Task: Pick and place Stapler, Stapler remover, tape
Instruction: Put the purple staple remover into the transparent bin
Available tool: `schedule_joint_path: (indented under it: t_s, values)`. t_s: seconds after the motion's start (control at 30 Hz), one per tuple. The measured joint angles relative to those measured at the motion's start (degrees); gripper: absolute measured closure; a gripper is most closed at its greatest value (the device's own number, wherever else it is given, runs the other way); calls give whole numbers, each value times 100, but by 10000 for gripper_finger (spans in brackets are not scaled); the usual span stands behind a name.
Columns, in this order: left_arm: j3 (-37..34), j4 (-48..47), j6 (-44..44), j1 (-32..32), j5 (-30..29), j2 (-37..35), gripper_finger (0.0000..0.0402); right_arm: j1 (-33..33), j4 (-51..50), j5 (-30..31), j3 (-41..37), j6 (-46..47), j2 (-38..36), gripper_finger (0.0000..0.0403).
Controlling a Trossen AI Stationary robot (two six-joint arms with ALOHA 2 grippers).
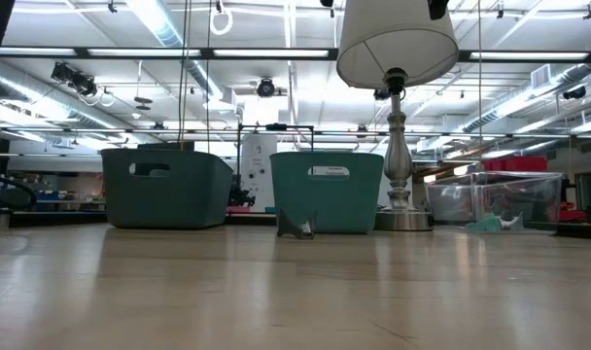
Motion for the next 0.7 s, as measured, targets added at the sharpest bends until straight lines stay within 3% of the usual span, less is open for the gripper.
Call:
schedule_joint_path:
  t_s: [0.17,0.33,0.53,0.7]
  values:
    - [0,-27,-11,0,4,-2,262,0,-2,-1,0,22,0,305]
    - [161,-261,112,-4,-203,-28,200,-2,-8,17,0,43,-13,306]
    - [908,-1613,111,38,-311,-39,140,-2,-164,22,0,-19,-130,307]
    - [1559,-2790,107,75,-347,-39,133,-2,-618,207,0,50,-292,307]
